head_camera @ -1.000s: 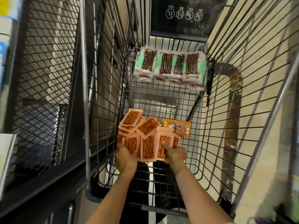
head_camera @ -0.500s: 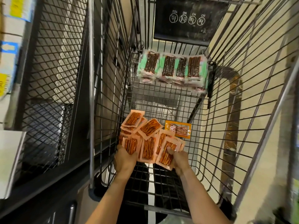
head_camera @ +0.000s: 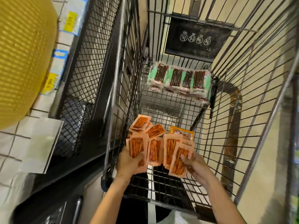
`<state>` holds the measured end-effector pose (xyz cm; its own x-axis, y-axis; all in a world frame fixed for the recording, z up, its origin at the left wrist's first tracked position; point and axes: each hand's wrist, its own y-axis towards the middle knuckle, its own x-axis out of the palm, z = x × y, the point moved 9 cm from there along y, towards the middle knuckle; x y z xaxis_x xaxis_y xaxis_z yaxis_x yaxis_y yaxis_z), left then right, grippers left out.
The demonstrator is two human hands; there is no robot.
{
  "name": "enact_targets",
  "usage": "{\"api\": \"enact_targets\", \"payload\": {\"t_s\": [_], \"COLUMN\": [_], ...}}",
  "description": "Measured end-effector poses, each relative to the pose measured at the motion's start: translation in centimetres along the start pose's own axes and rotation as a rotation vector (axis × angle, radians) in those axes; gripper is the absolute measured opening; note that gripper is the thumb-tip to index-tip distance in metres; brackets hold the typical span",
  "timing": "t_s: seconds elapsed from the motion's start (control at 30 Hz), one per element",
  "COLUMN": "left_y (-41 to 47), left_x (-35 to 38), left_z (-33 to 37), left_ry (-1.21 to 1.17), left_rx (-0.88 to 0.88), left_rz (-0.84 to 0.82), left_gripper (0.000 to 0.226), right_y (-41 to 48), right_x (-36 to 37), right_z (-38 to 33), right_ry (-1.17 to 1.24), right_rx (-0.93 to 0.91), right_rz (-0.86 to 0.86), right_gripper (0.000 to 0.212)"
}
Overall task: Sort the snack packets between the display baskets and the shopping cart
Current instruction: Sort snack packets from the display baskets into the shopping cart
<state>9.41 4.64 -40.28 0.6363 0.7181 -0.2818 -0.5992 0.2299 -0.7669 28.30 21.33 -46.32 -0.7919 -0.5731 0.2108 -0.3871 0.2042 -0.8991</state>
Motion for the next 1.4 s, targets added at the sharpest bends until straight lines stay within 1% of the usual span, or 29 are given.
{"api": "enact_targets", "payload": {"t_s": [0.1, 0.17, 0.2, 0.23, 0.3, 0.47, 0.53, 0.63, 0.7, 0.73, 0.77, 0.83, 0.87, 0.93, 1.0, 1.1, 1.13, 1.2, 1.27, 1.33, 1.37, 1.4], "left_y": [-0.3, -0.6, -0.6, -0.7, -0.7, -1.6, -2.4, -4.7, -7.3, -8.9, -10.6, -14.4, -16.3, -20.4, -24.7, -30.9, -32.7, -36.1, -39.3, -41.9, -42.8, -43.1], "left_x": [1.1, 2.0, 2.3, 2.4, 2.2, 1.4, 0.4, -1.7, -3.0, -3.6, -4.4, -6.5, -7.8, -10.4, -13.7, -19.8, -21.9, -26.7, -31.0, -34.7, -36.6, -38.3], "left_z": [0.3, 0.6, 0.9, 1.1, 1.3, 1.6, 2.1, 3.8, 6.1, 7.5, 9.1, 12.0, 13.2, 15.1, 16.4, 16.4, 15.8, 13.5, 11.8, 10.4, 9.5, 8.3], "left_ry": [-0.069, -0.056, -0.024, 0.002, -0.007, -0.055, -0.080, -0.118, -0.173, -0.201, -0.234, -0.317, -0.353, -0.462, -0.581, -0.692, -0.726, -0.772, -0.760, -0.742, -0.716, -0.670], "left_rx": [-0.005, -0.003, 0.013, 0.030, 0.053, 0.022, -0.001, -0.010, 0.040, 0.088, 0.137, 0.225, 0.263, 0.306, 0.365, 0.460, 0.462, 0.461, 0.478, 0.532, 0.547, 0.511], "left_rz": [-0.008, -0.022, -0.018, -0.009, -0.007, -0.114, -0.101, -0.074, -0.135, -0.176, -0.204, -0.215, -0.199, -0.148, -0.049, 0.227, 0.331, 0.562, 0.753, 0.897, 0.967, 1.030], "left_gripper": [0.025, 0.026, 0.030, 0.035, 0.035, 0.035, 0.037, 0.044, 0.050, 0.053, 0.053, 0.051, 0.051, 0.050, 0.049, 0.036, 0.035, 0.041, 0.042, 0.031, 0.022, 0.018], "right_y": [-0.5, -0.7, -0.7, -0.8, -0.8, -1.6, -2.3, -4.4, -6.8, -8.3, -10.0, -13.9, -15.9, -19.9, -24.2, -31.0, -33.2, -37.5, -41.2, -43.6, -44.5, -45.0], "right_x": [2.4, 4.2, 4.9, 5.5, 6.1, 6.8, 7.1, 7.7, 9.0, 9.9, 11.1, 14.0, 15.6, 18.9, 22.9, 30.1, 32.7, 37.7, 42.5, 47.0, 49.2, 51.3], "right_z": [-0.1, 0.2, 0.4, 0.5, 0.4, -0.7, -1.5, -3.8, -6.5, -8.1, -9.8, -13.0, -14.5, -17.1, -19.1, -20.7, -20.7, -20.2, -18.7, -16.4, -14.6, -12.3], "right_ry": [-0.067, -0.103, -0.110, -0.114, -0.117, -0.102, -0.073, -0.004, -0.031, -0.051, -0.073, -0.155, -0.199, -0.270, -0.371, -0.507, -0.541, -0.588, -0.606, -0.638, -0.718, -0.831], "right_rx": [0.000, 0.018, 0.026, 0.028, 0.015, -0.025, -0.029, -0.030, -0.059, -0.081, -0.107, -0.169, -0.205, -0.271, -0.350, -0.475, -0.517, -0.600, -0.650, -0.651, -0.635, -0.618], "right_rz": [-0.127, -0.195, -0.217, -0.229, -0.217, -0.216, -0.214, -0.240, -0.295, -0.326, -0.363, -0.457, -0.499, -0.576, -0.656, -0.809, -0.868, -0.975, -1.075, -1.139, -1.178, -1.222], "right_gripper": [0.049, 0.049, 0.049, 0.050, 0.052, 0.053, 0.050, 0.038, 0.035, 0.038, 0.048, 0.077, 0.084, 0.083, 0.076, 0.072, 0.071, 0.069, 0.056, 0.033, 0.023, 0.017]}}
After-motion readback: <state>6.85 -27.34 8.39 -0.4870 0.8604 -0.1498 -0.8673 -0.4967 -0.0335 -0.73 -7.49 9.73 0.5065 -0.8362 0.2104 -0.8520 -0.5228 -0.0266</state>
